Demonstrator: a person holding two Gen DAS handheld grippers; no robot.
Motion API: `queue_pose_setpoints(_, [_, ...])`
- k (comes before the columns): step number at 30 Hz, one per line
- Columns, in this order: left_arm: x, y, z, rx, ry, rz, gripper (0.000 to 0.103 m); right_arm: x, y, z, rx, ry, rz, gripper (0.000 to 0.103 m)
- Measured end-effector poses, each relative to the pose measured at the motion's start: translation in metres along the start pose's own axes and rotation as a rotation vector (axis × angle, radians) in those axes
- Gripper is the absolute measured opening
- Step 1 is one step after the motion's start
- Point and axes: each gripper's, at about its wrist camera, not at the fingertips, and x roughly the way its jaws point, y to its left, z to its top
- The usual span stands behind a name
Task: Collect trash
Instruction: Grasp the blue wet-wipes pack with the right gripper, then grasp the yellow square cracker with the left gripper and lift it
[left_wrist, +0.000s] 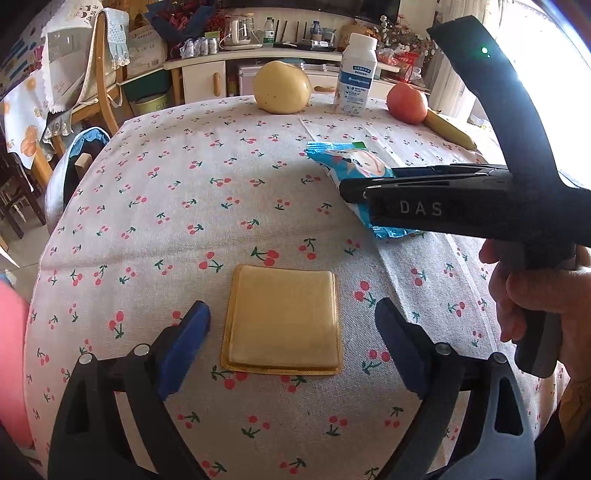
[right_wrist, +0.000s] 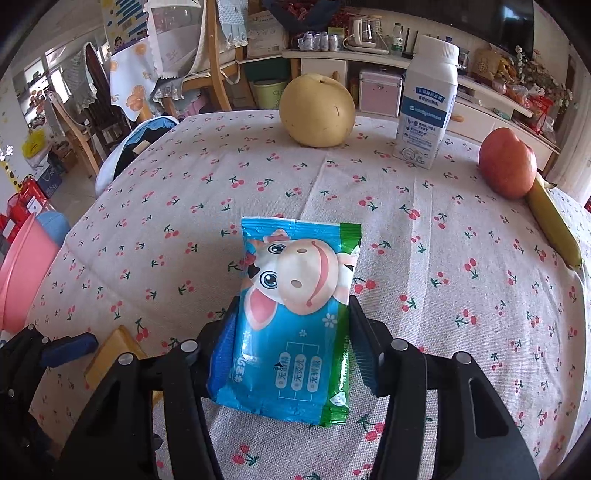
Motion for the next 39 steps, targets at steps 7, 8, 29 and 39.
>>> queue_pose_setpoints(7, [-0.003,-0.001,0.000,0.014,-0.029,0.048,0.062,0.004,0.006,0.000,-0.020,-0.006,-0.033,0.074])
queue_pose_setpoints(8, [-0.003,-0.001,-0.001,0.014,-0.030,0.044,0.062,0.005,0.007,-0.001,-0.024,-0.007,-0.039,0.074])
queue_pose_setpoints(29, [-0.040,0.028,0.003,-0.090,-0.149,0.042,0.062,-0.024,0.016,-0.005,-0.020,-0.090,-0.060,0.041])
queue_pose_setpoints(39, [-0.069,0.059,0.004,-0.173,-0.242,0.056,0.062,-0.052,0.042,0.001,-0.060,-0.141,-0.056,0.041])
